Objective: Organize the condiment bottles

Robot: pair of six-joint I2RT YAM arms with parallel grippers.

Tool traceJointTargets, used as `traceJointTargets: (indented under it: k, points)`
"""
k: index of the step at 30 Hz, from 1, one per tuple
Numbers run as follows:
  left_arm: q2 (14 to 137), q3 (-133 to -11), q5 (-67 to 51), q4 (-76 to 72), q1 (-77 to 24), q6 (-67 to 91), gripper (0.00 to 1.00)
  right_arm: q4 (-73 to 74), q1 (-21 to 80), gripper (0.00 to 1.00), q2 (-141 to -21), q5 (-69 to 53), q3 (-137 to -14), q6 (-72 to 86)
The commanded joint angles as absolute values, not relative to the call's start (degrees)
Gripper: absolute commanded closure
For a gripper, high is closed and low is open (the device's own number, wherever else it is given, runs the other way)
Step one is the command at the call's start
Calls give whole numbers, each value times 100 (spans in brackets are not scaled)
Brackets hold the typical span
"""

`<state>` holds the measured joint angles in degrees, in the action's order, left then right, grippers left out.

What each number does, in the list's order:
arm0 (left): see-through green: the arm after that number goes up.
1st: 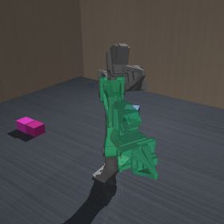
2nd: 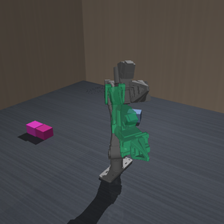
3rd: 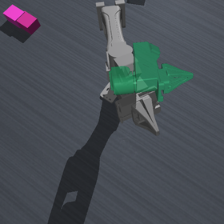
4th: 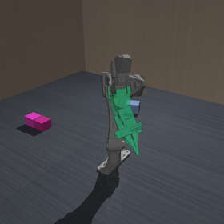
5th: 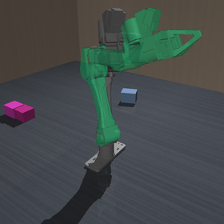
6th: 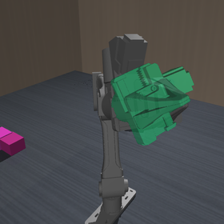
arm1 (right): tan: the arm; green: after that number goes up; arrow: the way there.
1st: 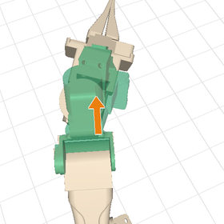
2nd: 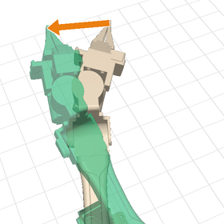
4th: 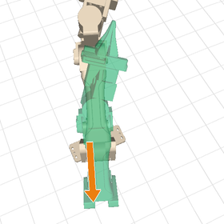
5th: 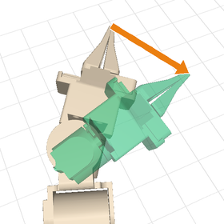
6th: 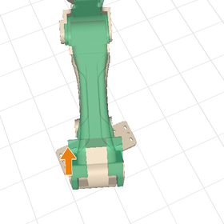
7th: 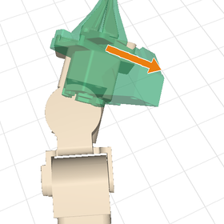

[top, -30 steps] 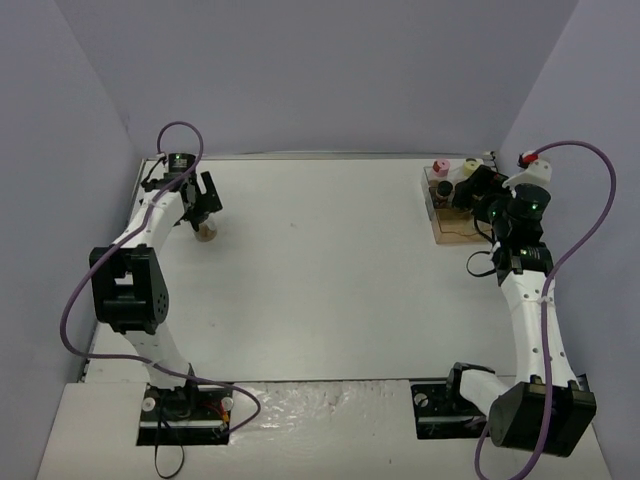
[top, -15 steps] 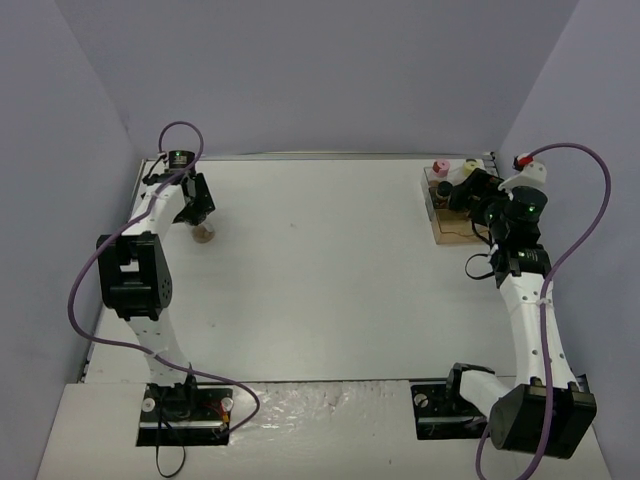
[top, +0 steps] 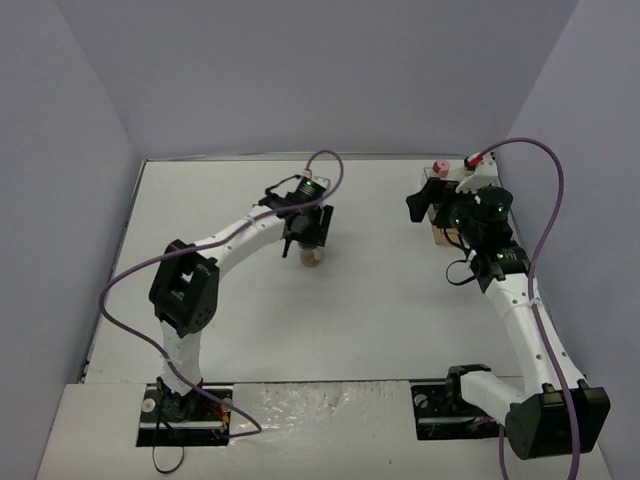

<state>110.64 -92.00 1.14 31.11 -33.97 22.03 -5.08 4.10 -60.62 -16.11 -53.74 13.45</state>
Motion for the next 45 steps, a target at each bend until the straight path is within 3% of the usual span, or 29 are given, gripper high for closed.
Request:
traceJointTargets:
  k: [1, 5, 10, 13, 20, 31, 40, 45]
  points:
    - [11061, -9653, 84, 3137, -4131, 2203, 73, -721, 686, 0, -5992, -1767, -5297, 1121]
    - [11162, -9756, 184, 3129, -4562, 2233, 53, -685, 943, 0, -5924, -1757, -5168, 1062]
    - [11056, -9884, 185, 3148, -4623, 2266, 14, -614, 1137, 0, -5913, -1697, -5154, 930]
    - [10824, -10013, 179, 3172, -4629, 2270, 3, -561, 1181, 0, -5870, -1705, -5233, 888]
    - [9694, -9813, 96, 3019, -4221, 2485, 3, -373, 1409, 0, -5907, -1758, -5472, 764]
    - [7223, -8047, 423, 3084, -1805, 2219, 3, -409, 2972, 0, -6913, -1361, -5568, 141]
    - [6028, -6567, 1233, 2446, -1448, 1802, 3, -1000, 3812, 1, -8264, -637, -5592, -128]
    - [6175, -6553, 1190, 2508, -1406, 1714, 3, -1165, 3914, 11, -8734, -510, -5640, -124]
